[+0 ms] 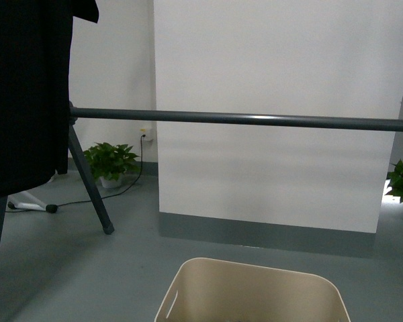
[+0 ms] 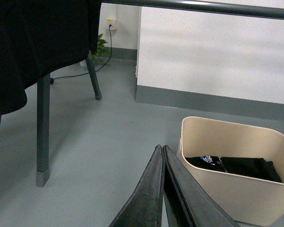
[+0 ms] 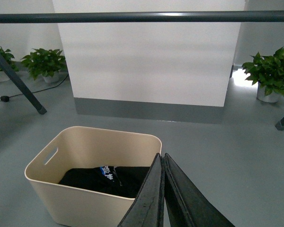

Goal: Move hamper under clothes hanger

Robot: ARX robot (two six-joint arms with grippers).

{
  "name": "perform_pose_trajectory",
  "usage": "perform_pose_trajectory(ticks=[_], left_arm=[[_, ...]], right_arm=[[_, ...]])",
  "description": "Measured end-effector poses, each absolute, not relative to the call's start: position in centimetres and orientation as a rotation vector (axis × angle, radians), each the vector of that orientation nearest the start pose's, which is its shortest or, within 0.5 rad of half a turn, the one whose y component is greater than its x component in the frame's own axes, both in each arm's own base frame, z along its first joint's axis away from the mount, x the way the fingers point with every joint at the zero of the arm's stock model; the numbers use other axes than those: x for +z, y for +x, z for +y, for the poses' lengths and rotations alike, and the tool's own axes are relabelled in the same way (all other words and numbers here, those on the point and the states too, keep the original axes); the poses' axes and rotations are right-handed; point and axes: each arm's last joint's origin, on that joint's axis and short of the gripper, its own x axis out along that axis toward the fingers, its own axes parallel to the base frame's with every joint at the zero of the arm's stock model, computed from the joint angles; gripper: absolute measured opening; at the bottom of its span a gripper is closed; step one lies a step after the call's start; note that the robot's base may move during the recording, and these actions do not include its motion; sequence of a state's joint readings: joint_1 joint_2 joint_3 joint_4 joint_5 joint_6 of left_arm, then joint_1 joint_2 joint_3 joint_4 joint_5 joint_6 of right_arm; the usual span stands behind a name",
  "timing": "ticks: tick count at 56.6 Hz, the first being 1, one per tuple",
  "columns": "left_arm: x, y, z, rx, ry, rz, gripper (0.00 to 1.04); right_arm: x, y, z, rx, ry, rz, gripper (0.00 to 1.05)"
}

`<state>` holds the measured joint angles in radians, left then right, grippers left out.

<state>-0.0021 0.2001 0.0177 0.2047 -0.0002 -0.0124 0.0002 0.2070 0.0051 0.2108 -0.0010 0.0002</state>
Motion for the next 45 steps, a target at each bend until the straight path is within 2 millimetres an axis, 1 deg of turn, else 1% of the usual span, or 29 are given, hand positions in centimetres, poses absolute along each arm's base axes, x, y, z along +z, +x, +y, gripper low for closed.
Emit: perform_pose_trajectory(ticks=[10,13,17,45], left_arm=[[17.1,10.6,0.0,-0.002,-0.012,-0.015,0.03],[16.8,10.0,0.0,-0.003,-0.009,0.011,0.03],[17.0,9.7,0.0,-0.002,-0.009,-0.015,0.03],[17.0,9.7,0.0,-0.002,-0.006,-0.016,0.03]], right_arm=[[16.8,10.8,0.0,0.001,0.000,-0.009,0.02],[16.5,10.3,0.0,0.001,0.000,0.018,0.02],[16.4,9.9,0.0,0.001,0.000,0.010,0.02],[16.5,9.8,0.0,0.002,0.000,-0.002,0.02]])
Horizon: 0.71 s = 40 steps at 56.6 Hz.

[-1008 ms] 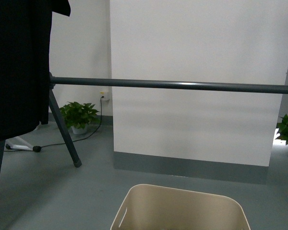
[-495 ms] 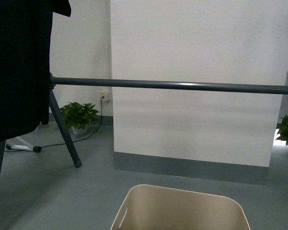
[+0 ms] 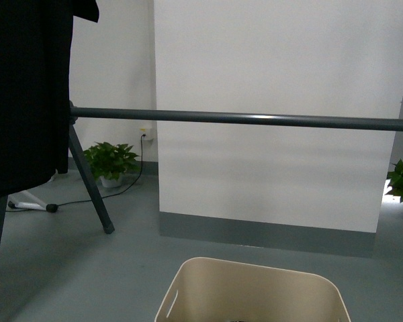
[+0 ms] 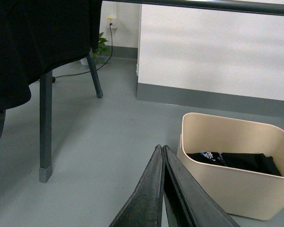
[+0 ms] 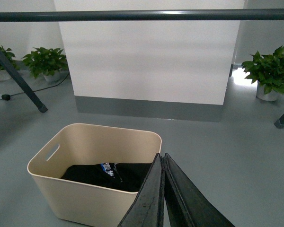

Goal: Move hamper under clothes hanger

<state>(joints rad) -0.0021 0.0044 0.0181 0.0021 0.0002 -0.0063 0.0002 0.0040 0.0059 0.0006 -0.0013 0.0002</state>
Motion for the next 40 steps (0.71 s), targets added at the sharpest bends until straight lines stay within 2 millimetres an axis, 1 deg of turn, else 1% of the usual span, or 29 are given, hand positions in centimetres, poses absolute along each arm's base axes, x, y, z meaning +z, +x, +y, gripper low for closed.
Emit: perform_pose_trajectory(ticks=[18,19,21,22,23,24,25,27,29,40], left_arm=[[16.95,9.68,-0.02,-0.002,-0.007,-0.016,0.04],[16.95,9.68,-0.02,-0.002,-0.006,-0.016,0.07],[16.95,9.68,-0.02,-0.002,-0.006,-0.016,0.16],[16.95,9.68,-0.02,-0.002,-0.006,-0.016,0.17],[16.95,9.68,-0.02,-0.002,-0.006,-0.016,0.21],[16.95,9.68,-0.02,-0.002,-0.006,-0.016,0.25],[16.95,9.68,-0.02,-0.002,-0.006,-0.016,0.28],[16.95,9.68,-0.02,-0.002,-0.006,-0.016,0.34],[16.95,9.68,-0.02,-0.002,-0.006,-0.016,0.37],[16.95,9.68,-0.02,-0.002,-0.006,-0.016,0.68]], right_arm=[[16.53,9.76,0.01,0.002,0.000,-0.002,0.02],[16.53,9.76,0.01,0.002,0.000,-0.002,0.02],[16.53,9.76,0.01,0.002,0.000,-0.002,0.07],[16.53,9.76,0.01,0.002,0.000,-0.002,0.12],[16.53,9.76,0.01,0.002,0.000,-0.002,0.14],[16.53,9.76,0.01,0.002,0.000,-0.002,0.19],[16.53,9.76,0.01,0.002,0.000,-0.002,0.21],[16.53,9.76,0.01,0.002,0.000,-0.002,0.25],[16.53,9.76,0.01,0.002,0.000,-0.002,0.31],[16.53,9.76,0.01,0.002,0.000,-0.002,0.60]])
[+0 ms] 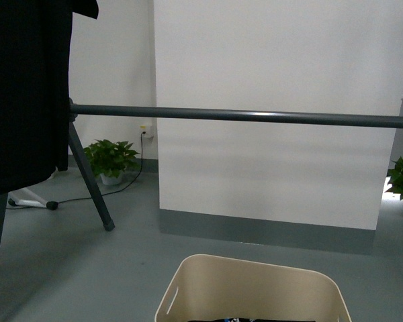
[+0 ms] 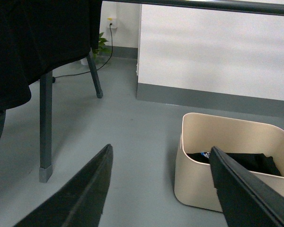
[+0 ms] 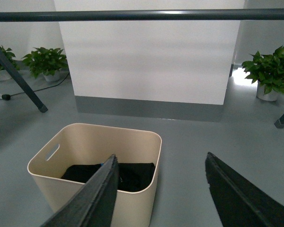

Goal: Move hamper under clothes hanger

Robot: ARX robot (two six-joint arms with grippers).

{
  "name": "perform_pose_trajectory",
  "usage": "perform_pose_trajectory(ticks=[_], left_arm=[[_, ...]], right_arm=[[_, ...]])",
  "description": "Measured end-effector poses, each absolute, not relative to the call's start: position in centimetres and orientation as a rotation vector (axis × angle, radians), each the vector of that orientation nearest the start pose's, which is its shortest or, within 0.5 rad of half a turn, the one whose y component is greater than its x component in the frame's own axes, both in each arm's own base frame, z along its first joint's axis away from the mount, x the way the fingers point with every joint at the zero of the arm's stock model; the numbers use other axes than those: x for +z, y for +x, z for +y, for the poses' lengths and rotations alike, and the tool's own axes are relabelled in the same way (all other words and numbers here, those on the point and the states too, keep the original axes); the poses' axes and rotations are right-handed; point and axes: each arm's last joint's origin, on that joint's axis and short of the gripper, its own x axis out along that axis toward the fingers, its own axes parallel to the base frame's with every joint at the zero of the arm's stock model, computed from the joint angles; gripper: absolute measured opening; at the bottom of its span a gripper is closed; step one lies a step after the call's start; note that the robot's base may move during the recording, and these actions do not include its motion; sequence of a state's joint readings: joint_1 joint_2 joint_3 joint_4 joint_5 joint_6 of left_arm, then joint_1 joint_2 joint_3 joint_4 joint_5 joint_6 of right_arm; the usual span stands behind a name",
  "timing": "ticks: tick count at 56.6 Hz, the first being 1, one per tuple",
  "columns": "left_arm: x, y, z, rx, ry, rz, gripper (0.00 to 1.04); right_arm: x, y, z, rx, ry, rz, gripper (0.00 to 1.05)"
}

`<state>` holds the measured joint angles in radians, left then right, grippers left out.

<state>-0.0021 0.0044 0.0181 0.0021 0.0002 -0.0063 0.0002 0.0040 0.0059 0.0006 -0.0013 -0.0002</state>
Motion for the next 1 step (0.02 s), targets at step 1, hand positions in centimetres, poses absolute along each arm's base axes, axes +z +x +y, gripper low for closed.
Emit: perform_pose_trajectory(ticks=[1], left_arm=[[16.95,9.68,-0.02,-0.002,-0.006,-0.016,0.69]], right_arm=[[16.53,9.76,0.01,0.002,0.000,-0.002,0.62]])
